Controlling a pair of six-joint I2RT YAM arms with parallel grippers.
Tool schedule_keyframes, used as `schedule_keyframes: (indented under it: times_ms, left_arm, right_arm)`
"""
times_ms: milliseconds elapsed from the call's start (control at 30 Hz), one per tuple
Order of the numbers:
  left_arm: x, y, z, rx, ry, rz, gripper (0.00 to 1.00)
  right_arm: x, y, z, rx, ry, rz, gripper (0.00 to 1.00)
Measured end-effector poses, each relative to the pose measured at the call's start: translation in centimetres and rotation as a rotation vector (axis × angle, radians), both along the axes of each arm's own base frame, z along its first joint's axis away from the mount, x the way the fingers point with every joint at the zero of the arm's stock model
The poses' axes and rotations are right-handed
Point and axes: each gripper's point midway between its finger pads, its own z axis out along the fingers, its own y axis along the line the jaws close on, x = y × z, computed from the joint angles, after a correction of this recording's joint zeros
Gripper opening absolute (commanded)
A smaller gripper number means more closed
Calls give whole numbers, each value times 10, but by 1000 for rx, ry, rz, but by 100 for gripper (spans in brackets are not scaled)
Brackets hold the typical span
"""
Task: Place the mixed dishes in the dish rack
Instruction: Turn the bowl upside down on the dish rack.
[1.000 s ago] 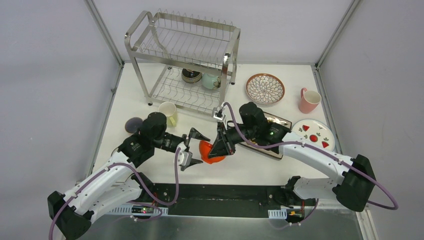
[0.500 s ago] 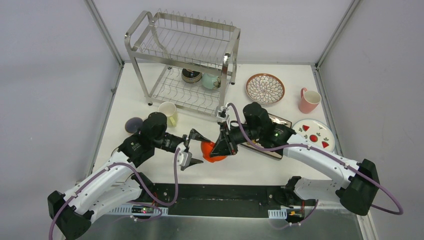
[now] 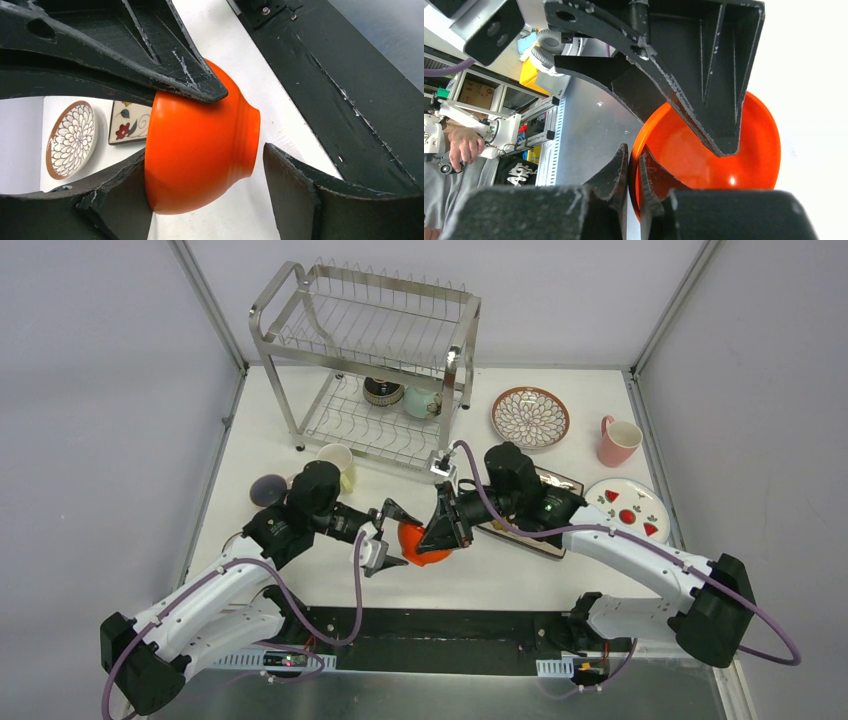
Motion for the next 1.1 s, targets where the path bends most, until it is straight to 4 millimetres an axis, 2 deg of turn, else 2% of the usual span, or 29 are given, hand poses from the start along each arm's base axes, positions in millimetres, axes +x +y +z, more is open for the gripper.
schedule_keyframes:
  times_ms: [167,367,500,667,800,900,1100]
  left_arm:
    - [1,0,-2,5,4,2,69]
    - [4,-1,1,5,0,20,57]
    - [5,0,2,11,13,33,53]
    - [8,1,0,24,36,59,49]
    - [10,2,-6,50,80,86,43]
    - [11,2,-11,68,115,101,39]
    - [17,2,-12,78,155,149,38]
  right_arm:
    - [0,2,1,8,8,5,0]
    - [1,3,2,13,10,3,0]
    - [2,4,3,17,8,-3,8]
    - [6,4,3,17,2,-24,25]
    - [19,4,7,39,-36,-83,46]
    - [24,2,12,58,-64,-123,58]
    - [26,-9,25,95,-109,-189,88]
